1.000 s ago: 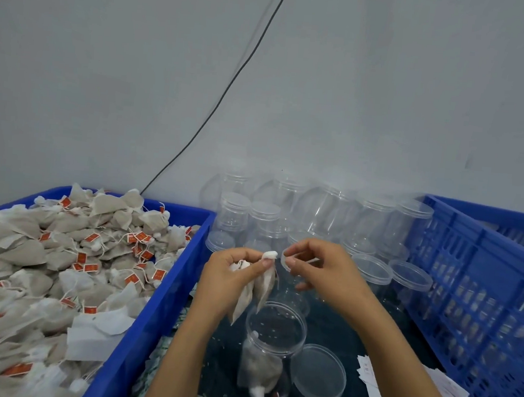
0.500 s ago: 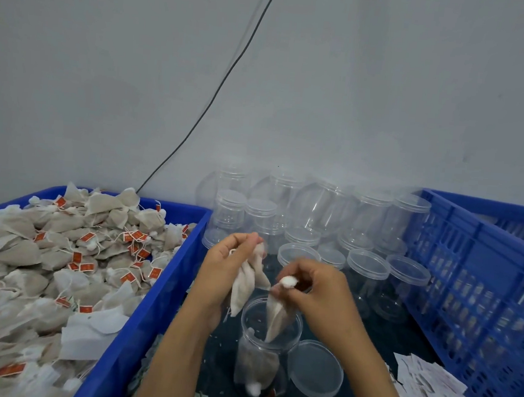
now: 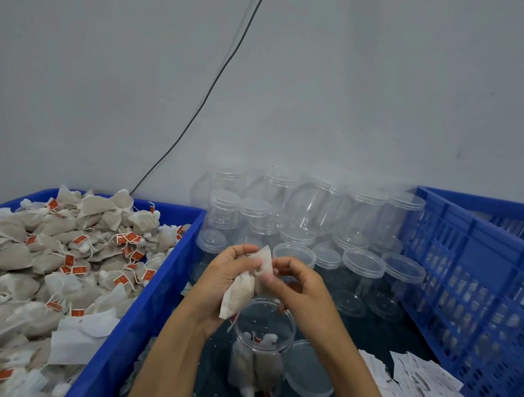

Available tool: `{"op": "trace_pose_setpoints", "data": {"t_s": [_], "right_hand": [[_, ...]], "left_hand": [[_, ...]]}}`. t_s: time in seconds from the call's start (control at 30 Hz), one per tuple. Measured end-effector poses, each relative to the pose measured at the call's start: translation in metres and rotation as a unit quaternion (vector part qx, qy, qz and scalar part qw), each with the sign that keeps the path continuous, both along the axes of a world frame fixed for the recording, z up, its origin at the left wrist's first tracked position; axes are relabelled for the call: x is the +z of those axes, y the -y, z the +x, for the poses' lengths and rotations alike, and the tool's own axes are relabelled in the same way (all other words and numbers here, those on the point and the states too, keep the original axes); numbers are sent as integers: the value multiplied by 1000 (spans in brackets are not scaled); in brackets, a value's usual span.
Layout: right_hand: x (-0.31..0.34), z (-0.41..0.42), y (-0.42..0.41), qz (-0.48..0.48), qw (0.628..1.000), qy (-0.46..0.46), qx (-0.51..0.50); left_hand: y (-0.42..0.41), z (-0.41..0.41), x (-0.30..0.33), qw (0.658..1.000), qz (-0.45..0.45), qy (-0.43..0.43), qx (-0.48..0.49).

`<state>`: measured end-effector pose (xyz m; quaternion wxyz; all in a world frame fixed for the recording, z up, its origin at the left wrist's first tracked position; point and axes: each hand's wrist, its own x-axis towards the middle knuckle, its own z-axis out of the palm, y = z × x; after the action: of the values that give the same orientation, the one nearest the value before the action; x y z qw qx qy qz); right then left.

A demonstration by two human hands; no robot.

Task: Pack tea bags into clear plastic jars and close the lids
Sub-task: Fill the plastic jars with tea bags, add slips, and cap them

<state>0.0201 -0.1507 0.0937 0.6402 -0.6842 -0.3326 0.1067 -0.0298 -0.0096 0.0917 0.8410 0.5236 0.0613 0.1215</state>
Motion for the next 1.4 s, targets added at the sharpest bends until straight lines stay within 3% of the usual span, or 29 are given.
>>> {"op": "trace_pose_setpoints", "data": {"t_s": [0.17, 0.27, 0.37, 0.53, 0.73, 0.83, 1.0, 1.13, 1.27, 1.4], "right_hand": [[-4, 7, 1, 60, 996, -55, -43], [-6, 10, 1, 123, 979, -147, -67], [-7, 16, 5, 163, 965, -182, -95], [-4, 16, 10, 112, 976, -174, -67], [1, 12, 11, 72, 976, -204, -17], [1, 9, 11, 19, 991, -126, -30], [2, 5, 9, -41, 990, 117, -73], [3, 5, 11, -105, 981, 158, -44], [3, 9, 14, -167, 966, 188, -64], [1, 6, 15, -216, 947, 228, -68]], "left_hand": [[1, 0, 4, 998, 42, -10, -49], [0, 0, 3, 999, 29, -14, -41], [-5, 1, -1, 1000, 21, -13, -13], [-6, -3, 2, 995, 91, 7, 49], [0, -8, 9, 951, 255, 29, 174], [2, -11, 11, 935, 312, 43, 165], [5, -10, 9, 906, 409, 4, 106], [4, -9, 6, 897, 438, -52, 39], [1, -7, 1, 904, 415, -99, 39], [2, -2, -2, 888, 440, -123, 50]]}}
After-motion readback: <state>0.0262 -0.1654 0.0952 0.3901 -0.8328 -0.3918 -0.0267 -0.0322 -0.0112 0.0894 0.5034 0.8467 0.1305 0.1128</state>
